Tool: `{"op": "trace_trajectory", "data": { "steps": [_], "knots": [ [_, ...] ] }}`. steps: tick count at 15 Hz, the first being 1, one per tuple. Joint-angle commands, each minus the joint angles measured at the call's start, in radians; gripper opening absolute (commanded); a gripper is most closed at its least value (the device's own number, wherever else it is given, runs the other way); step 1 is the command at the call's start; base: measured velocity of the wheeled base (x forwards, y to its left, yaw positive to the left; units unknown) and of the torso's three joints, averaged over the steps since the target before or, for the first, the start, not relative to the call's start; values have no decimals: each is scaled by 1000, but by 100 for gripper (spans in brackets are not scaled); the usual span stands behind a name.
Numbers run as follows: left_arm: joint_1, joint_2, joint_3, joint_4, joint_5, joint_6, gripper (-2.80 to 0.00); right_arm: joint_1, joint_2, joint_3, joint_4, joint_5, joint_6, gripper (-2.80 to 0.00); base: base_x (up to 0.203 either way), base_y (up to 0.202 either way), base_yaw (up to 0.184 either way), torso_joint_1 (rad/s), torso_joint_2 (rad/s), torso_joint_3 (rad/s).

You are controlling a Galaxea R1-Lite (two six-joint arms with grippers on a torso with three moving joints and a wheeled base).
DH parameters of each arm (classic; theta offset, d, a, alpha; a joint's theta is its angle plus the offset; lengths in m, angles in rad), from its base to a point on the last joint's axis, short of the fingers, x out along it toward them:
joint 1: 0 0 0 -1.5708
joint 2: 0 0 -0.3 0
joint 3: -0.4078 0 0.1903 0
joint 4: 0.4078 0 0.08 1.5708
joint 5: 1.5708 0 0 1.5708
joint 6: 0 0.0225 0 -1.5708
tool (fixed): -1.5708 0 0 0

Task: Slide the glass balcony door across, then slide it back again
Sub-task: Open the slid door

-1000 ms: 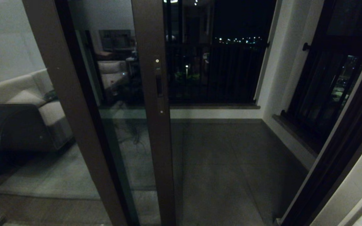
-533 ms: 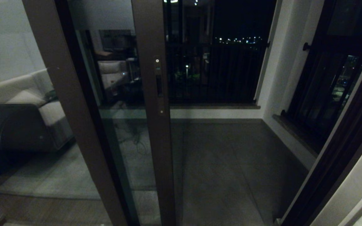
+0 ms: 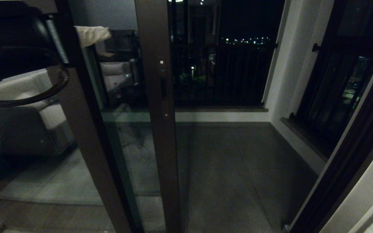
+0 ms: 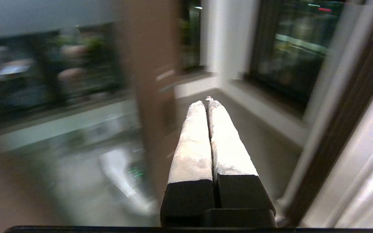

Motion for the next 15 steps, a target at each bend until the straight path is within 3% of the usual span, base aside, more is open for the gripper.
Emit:
{"op": "trace_trajectory", "data": {
  "steps": [1,5,9,10,13,15],
  "knots": [
    [-76,254,-145,-4,13,-10,-280,0,2,2,0,0,0,-280,0,0,0,0,0,0],
    [-106,526,-387,-25,98,-47,-280,0,2,2,0,0,0,-280,0,0,0,0,0,0],
    [-125,750,-607,-188,283,-56,-280,0,2,2,0,0,0,-280,0,0,0,0,0,0],
    [-130,775,-630,-207,338,-56,-280,0,2,2,0,0,0,-280,0,0,0,0,0,0],
    [-131,789,-634,-205,389,-43,-280,0,2,2,0,0,0,-280,0,0,0,0,0,0],
    [-132,831,-644,-210,497,32,-280,0,2,2,0,0,0,-280,0,0,0,0,0,0]
  ]
}}
